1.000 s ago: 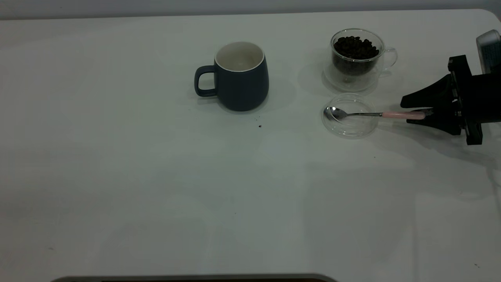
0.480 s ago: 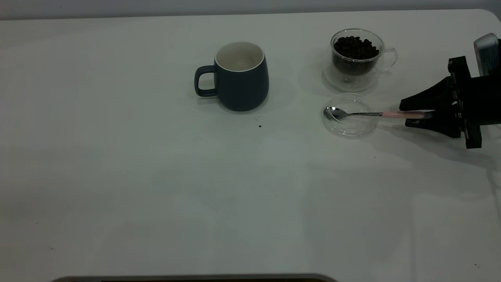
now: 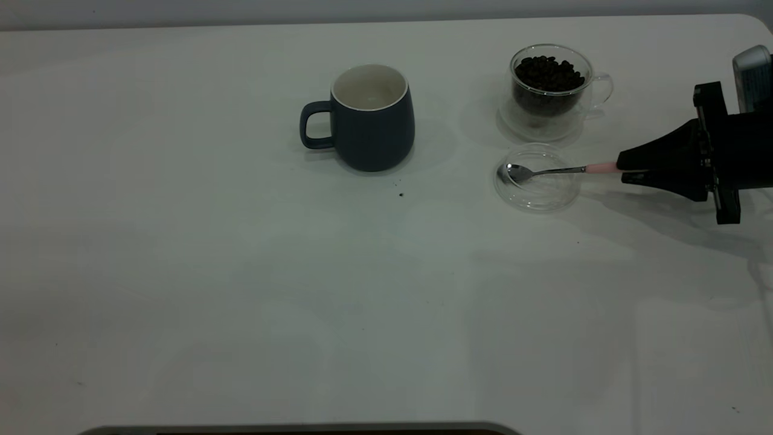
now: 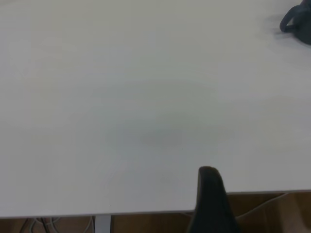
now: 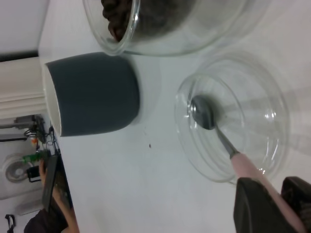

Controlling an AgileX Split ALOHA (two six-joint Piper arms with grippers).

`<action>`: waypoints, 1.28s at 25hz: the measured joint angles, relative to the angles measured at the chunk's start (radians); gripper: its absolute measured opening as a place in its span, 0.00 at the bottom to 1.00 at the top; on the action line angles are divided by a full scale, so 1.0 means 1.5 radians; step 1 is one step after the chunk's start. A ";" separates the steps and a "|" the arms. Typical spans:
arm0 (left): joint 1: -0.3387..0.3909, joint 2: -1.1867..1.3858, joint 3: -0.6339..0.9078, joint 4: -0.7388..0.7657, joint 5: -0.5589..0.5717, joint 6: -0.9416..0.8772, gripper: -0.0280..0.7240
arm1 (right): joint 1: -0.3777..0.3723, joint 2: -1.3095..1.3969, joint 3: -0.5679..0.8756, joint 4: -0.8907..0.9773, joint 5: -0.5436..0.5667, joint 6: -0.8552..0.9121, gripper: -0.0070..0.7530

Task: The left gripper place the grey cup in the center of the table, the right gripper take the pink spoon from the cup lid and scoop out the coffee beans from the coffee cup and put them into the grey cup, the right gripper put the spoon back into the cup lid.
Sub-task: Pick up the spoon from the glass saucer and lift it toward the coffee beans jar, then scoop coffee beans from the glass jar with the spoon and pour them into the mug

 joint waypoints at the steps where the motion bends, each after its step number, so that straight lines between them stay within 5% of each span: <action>1: 0.000 0.000 0.000 0.000 0.000 0.000 0.79 | 0.000 -0.001 0.000 -0.005 0.001 0.000 0.16; 16: 0.000 0.000 0.000 0.000 0.000 0.000 0.79 | 0.000 -0.189 0.052 -0.106 -0.011 0.060 0.16; 32: 0.000 0.000 0.000 0.000 0.000 0.000 0.79 | 0.045 -0.251 -0.016 -0.019 -0.219 -0.059 0.16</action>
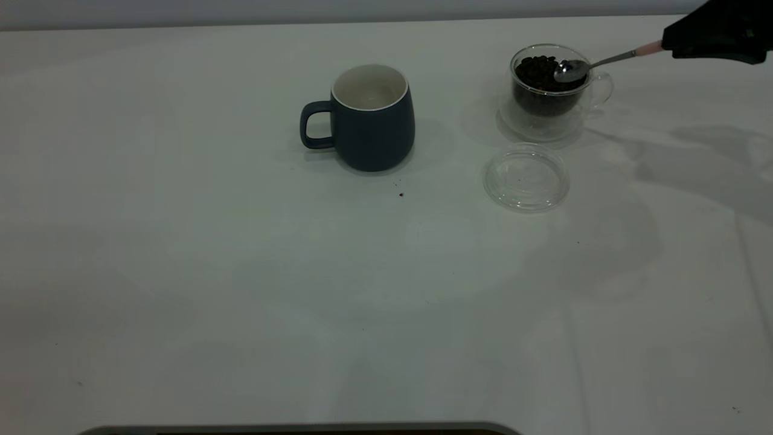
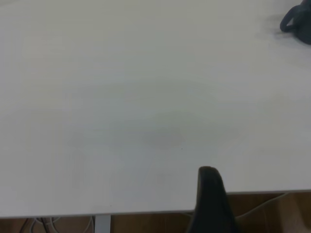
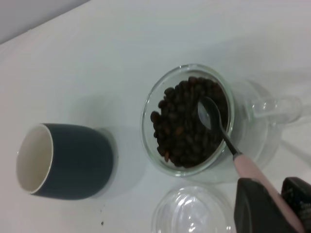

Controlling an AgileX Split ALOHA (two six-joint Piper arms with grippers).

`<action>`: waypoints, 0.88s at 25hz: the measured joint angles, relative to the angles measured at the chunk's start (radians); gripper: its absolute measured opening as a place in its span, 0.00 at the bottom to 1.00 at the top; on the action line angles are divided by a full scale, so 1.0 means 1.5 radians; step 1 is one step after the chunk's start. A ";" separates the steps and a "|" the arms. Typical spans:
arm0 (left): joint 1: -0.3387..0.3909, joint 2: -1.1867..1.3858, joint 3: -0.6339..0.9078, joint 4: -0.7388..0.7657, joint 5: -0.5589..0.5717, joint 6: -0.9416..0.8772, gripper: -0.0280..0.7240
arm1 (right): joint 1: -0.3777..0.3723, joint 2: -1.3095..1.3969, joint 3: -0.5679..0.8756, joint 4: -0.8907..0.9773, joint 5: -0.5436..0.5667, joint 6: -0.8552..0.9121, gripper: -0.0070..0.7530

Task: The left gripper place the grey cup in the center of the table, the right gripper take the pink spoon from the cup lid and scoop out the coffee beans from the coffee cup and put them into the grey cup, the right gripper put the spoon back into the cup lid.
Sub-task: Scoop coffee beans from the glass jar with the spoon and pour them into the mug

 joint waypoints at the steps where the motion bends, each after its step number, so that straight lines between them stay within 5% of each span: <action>1: 0.000 0.000 0.000 0.000 0.000 0.000 0.79 | 0.000 0.000 -0.002 0.000 -0.002 0.000 0.16; 22: 0.000 0.000 0.000 0.000 0.000 0.000 0.79 | -0.013 0.083 -0.002 0.043 0.103 0.073 0.16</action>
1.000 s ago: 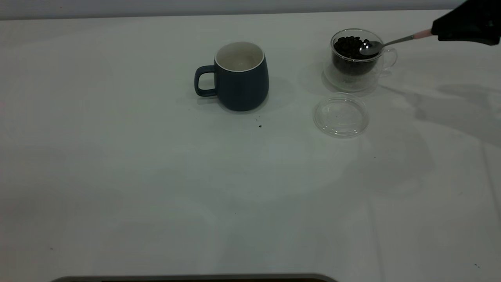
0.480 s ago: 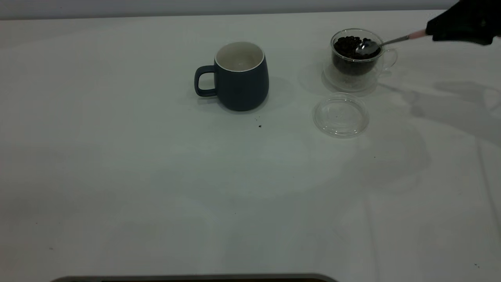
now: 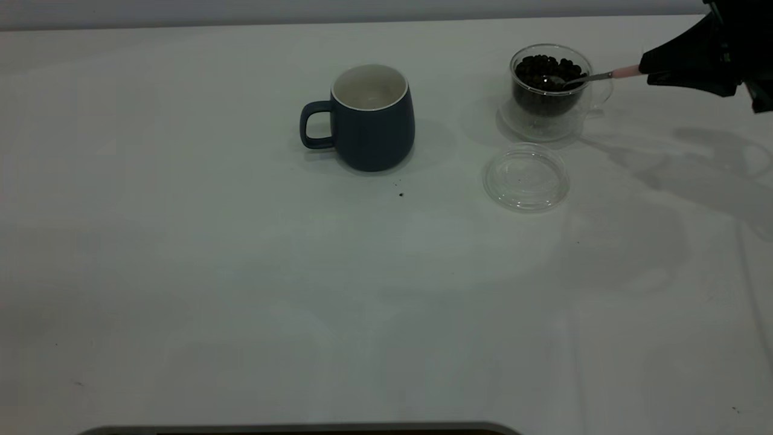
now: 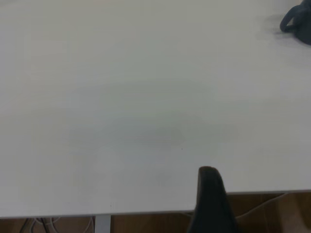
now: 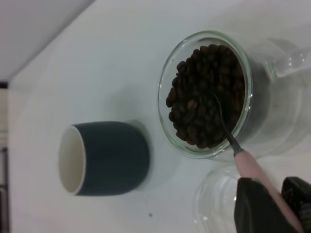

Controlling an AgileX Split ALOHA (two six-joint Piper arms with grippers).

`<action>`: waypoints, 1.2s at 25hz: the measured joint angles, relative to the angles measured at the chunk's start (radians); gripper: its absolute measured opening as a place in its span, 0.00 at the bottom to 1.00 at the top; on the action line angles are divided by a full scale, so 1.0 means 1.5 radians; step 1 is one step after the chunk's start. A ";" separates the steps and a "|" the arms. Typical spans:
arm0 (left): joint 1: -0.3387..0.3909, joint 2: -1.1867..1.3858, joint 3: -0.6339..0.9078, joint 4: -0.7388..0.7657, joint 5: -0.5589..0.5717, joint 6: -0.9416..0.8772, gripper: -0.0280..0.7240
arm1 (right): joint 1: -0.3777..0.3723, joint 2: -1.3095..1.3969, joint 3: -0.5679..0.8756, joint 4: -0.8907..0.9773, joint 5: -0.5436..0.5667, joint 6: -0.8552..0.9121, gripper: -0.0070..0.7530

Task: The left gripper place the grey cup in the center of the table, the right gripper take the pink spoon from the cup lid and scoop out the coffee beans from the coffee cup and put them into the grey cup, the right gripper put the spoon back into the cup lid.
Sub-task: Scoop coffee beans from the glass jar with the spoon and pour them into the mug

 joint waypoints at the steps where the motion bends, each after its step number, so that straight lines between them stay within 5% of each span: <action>1: 0.000 0.000 0.000 0.000 0.000 0.000 0.79 | -0.004 0.007 0.000 0.005 0.008 0.003 0.16; 22: 0.000 0.000 0.000 0.000 0.000 0.000 0.79 | -0.063 0.109 -0.002 0.079 0.184 0.104 0.16; 30: 0.000 0.000 0.000 0.000 0.000 0.000 0.79 | -0.071 0.110 -0.004 0.081 0.197 0.115 0.16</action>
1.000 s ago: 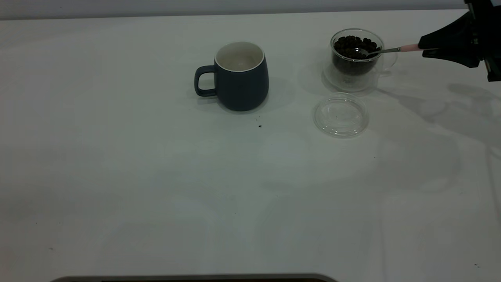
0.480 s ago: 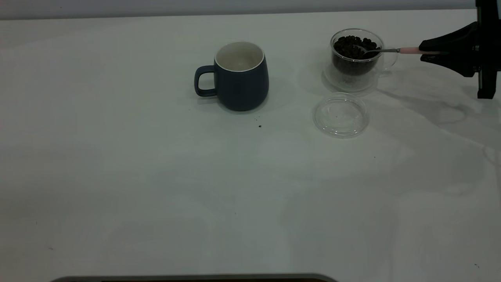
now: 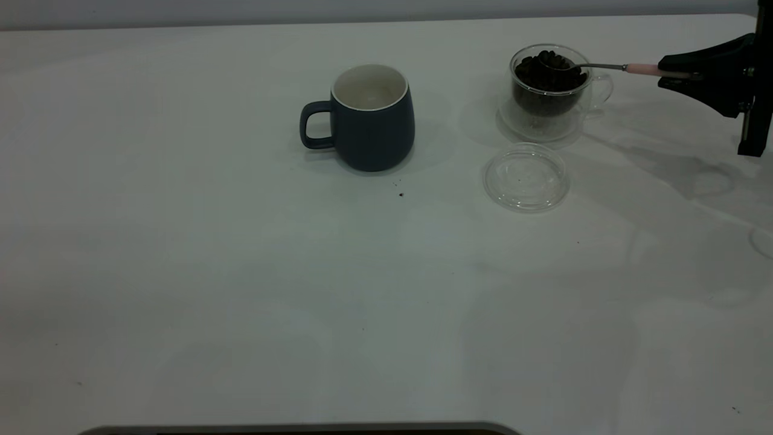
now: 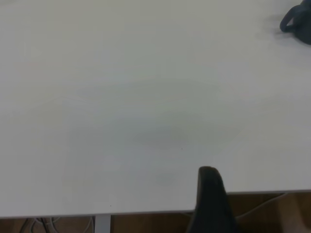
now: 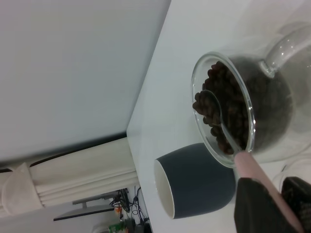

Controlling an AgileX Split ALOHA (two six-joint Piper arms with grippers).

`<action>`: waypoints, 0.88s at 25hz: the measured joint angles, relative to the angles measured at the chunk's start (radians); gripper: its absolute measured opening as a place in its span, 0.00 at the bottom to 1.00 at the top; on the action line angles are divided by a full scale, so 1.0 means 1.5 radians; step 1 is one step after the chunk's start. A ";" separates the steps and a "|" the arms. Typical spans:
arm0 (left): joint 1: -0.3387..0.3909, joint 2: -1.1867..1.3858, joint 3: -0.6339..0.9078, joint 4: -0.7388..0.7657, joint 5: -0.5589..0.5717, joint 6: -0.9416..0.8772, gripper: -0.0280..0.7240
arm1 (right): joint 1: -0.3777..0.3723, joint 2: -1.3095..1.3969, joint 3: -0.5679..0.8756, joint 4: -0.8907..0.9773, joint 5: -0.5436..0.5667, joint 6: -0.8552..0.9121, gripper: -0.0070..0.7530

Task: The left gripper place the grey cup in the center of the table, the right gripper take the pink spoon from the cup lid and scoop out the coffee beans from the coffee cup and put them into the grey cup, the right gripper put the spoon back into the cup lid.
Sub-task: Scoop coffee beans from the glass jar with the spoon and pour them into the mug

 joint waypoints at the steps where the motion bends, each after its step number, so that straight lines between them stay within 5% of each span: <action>1: 0.000 0.000 0.000 0.000 0.000 0.000 0.79 | 0.002 0.000 0.000 0.000 0.000 0.003 0.16; 22: 0.000 0.000 0.000 0.000 0.000 0.000 0.79 | 0.151 -0.017 -0.002 0.000 0.000 0.021 0.16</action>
